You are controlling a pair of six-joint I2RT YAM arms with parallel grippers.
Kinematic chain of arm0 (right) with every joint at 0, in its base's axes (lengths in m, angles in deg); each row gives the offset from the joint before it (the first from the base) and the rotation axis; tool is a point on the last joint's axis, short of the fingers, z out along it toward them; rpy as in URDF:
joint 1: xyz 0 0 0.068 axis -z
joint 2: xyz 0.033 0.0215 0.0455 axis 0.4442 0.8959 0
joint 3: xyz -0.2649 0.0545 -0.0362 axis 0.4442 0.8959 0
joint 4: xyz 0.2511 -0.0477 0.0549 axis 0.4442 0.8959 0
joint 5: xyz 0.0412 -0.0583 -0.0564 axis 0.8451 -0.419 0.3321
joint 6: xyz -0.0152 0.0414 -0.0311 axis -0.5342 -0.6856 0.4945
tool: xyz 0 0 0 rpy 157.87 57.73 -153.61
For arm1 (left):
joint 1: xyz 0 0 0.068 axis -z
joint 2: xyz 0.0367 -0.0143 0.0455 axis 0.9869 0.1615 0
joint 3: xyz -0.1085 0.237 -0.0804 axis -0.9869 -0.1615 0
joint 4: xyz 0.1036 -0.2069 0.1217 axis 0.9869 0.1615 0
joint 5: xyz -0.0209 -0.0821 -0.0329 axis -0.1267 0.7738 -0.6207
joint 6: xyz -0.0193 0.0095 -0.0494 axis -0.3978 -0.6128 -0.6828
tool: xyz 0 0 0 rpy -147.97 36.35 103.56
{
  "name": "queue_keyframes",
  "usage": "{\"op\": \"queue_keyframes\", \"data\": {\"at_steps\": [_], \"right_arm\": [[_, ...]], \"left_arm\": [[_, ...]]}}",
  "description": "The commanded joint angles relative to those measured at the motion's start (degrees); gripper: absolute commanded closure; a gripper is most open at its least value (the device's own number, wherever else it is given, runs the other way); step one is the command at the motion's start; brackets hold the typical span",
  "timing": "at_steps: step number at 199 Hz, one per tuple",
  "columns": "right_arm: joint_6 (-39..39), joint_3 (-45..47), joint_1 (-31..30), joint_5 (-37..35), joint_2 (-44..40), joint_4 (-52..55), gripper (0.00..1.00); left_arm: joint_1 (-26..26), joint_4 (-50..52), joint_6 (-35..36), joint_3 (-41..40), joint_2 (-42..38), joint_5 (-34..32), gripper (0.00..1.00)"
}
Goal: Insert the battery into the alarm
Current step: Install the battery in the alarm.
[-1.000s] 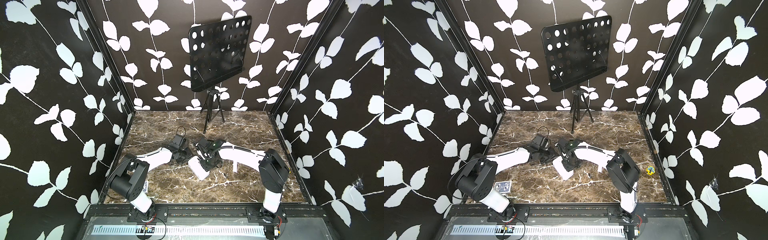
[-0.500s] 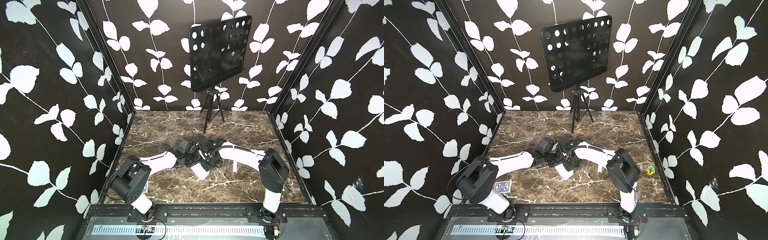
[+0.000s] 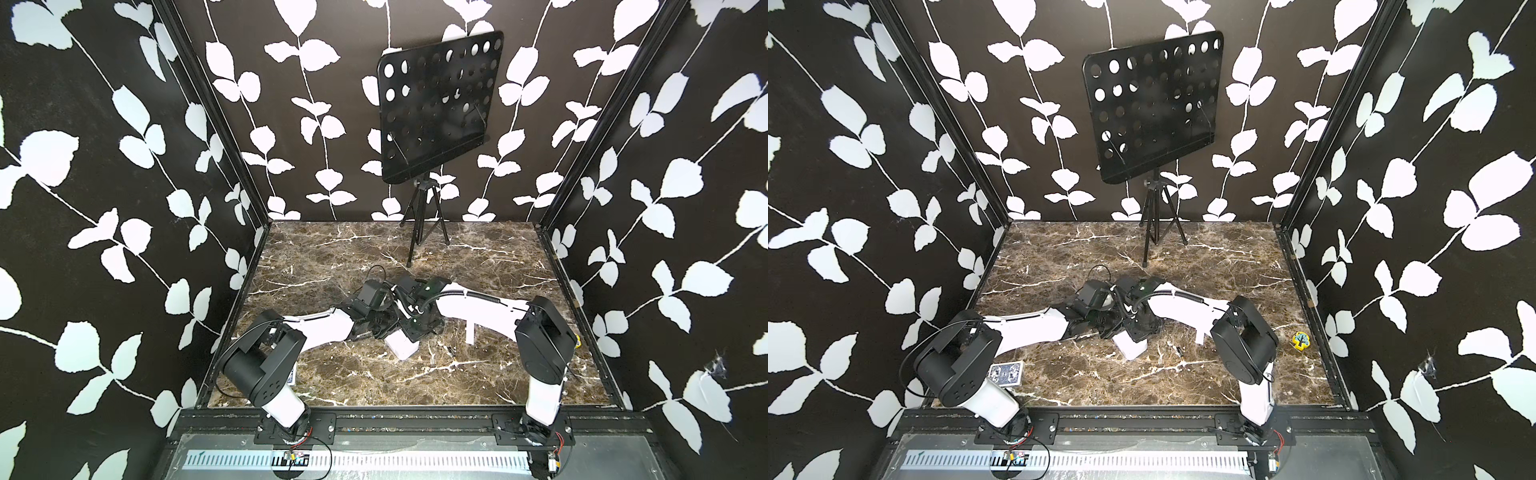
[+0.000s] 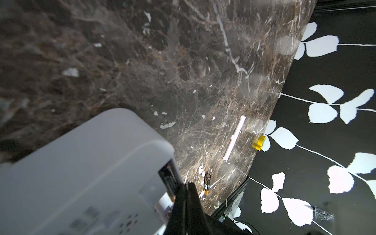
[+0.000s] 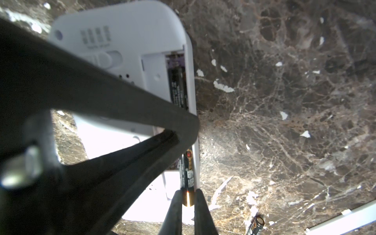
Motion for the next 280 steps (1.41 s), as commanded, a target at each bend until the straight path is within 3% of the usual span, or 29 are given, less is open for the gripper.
{"op": "queue_keyframes", "data": {"at_steps": [1, 114, 205, 280], "right_arm": [[0.15, -0.51, -0.40, 0.50, 2.32, -0.96, 0.88], [-0.59, -1.98, -0.41, -1.02, 5.93, -0.20, 0.92], [-3.44, -2.05, -0.28, 0.81, 8.84, -3.40, 1.00], [-5.13, -0.11, 0.51, 4.25, 8.08, -8.03, 1.00]], "left_arm": [[0.34, -0.17, -0.59, -1.90, -1.53, 1.97, 0.98], [0.34, 12.29, 6.70, -2.22, -3.40, 0.19, 1.00], [2.52, 9.94, 5.98, -3.67, -2.39, 0.16, 1.00], [2.93, 10.63, 6.36, -3.73, -1.95, -0.50, 1.00]]}}
